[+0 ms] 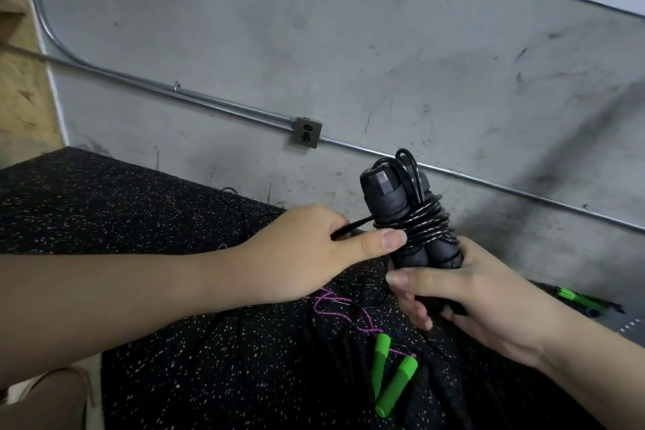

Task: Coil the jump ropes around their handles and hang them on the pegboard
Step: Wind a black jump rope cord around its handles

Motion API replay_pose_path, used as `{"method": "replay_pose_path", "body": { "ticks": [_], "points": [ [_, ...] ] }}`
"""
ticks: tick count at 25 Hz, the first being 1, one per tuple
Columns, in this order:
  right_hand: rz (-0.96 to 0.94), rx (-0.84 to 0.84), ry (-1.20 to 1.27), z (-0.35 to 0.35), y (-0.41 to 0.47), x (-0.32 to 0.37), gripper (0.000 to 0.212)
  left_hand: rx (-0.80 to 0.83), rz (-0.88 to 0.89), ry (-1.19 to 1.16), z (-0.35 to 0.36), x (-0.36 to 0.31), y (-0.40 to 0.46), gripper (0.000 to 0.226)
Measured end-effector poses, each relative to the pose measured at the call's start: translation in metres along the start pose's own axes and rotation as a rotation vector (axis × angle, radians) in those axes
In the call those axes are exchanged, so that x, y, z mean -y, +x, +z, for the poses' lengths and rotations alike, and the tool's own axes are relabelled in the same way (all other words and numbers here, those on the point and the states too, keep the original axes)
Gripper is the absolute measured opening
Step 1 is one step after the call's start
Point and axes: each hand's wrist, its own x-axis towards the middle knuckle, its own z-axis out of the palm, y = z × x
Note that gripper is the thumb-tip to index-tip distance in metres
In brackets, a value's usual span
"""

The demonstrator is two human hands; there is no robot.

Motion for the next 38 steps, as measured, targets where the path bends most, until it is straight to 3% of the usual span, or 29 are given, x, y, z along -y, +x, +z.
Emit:
{"method": "replay_pose_path", "body": {
  "ticks": [4,11,17,19,21,24,28,30,31,34,38],
  "points": [
    [-0.074,-0.08,-0.077,-0.006,0.004,-0.005,0.015,-0.112,0.07,0.015,0.004,0.0,0.001,0.069],
    [-0.078,-0.163,-0.153,-0.008,0.011,-0.014,0.022,-0.148,0.119,-0.016,0.011,-0.001,0.002,0.051],
    [-0.189,-0.454,-0.392,0.011,0.017,-0.027,0.008,-0.151,0.024,-0.046,0.021,-0.009,0.004,0.052],
    [-0.23,-0.51,-0.359,0.022,0.019,-0.03,0.017,-0.189,0.016,-0.018,0.019,-0.009,0.007,0.061],
    [-0.25,-0.466,-0.359,0.023,0.021,-0.032,0.015,-0.206,0.019,0.022,0.015,-0.007,0.01,0.069],
    [-0.152,-0.199,-0.402,0.008,0.013,-0.028,0.011,-0.178,0.067,0.149,0.009,-0.005,0.01,0.072],
    [0.061,0.192,0.004,-0.008,-0.002,-0.018,0.049,0.089,0.137,-0.096,0.003,0.014,0.013,0.073],
    [0.093,0.305,0.117,-0.007,-0.007,-0.016,0.063,0.158,0.209,-0.138,0.005,0.017,0.009,0.065],
    [0.091,0.334,0.103,-0.007,-0.008,-0.015,0.062,0.177,0.244,-0.148,0.007,0.016,0.008,0.063],
    [0.082,0.281,0.044,0.0,-0.01,-0.005,0.02,0.194,0.255,-0.147,0.007,0.017,0.005,0.065],
    [0.12,0.062,0.054,0.006,-0.008,-0.009,0.02,0.124,0.004,0.138,-0.002,0.02,0.001,0.083]
  ]
}}
